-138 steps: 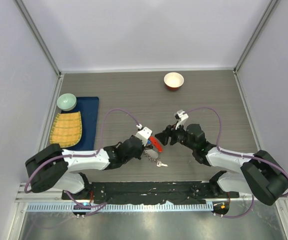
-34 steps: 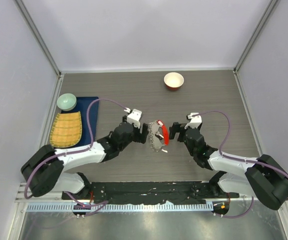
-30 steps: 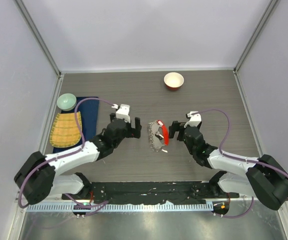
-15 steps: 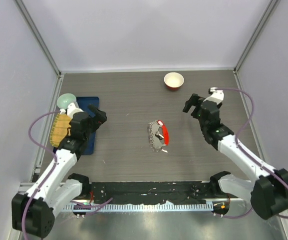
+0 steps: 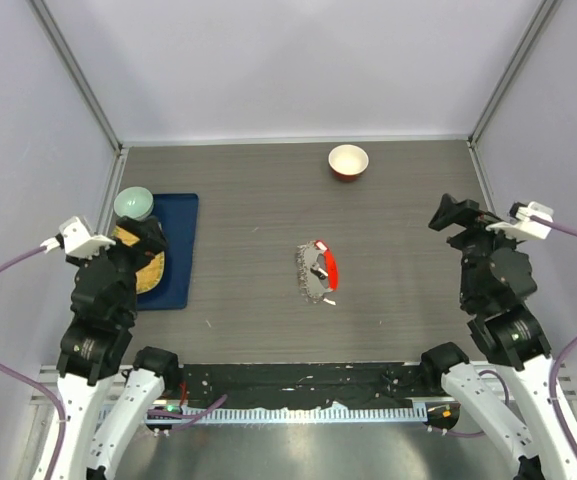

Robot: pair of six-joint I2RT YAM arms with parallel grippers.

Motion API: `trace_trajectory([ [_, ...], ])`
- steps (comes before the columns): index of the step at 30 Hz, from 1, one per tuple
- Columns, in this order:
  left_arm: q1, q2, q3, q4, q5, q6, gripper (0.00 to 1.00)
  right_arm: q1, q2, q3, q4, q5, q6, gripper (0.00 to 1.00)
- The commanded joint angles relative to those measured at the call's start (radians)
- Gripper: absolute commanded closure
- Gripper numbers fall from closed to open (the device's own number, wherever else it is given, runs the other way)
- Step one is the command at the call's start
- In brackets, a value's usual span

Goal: Put the keys on the keyring

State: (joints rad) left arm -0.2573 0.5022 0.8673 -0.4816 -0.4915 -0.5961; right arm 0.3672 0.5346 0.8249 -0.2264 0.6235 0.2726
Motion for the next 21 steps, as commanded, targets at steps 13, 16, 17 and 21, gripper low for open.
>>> trace_trajectory([
  [13,0.006,-0.22,-0.158,0.113,0.116,0.298,0.0,0.018,-0.226,-0.098,0.007,0.054,-0.156,0.0],
  [16,0.023,-0.22,-0.16,0.112,0.134,0.295,0.0,0.029,-0.239,-0.102,0.012,0.065,-0.158,0.0],
  [17,0.032,-0.22,-0.162,0.113,0.139,0.295,0.0,0.033,-0.242,-0.107,0.012,0.07,-0.158,0.0],
  [21,0.053,-0.212,-0.166,0.113,0.154,0.288,0.0,0.058,-0.263,-0.135,0.038,0.096,-0.161,0.0],
])
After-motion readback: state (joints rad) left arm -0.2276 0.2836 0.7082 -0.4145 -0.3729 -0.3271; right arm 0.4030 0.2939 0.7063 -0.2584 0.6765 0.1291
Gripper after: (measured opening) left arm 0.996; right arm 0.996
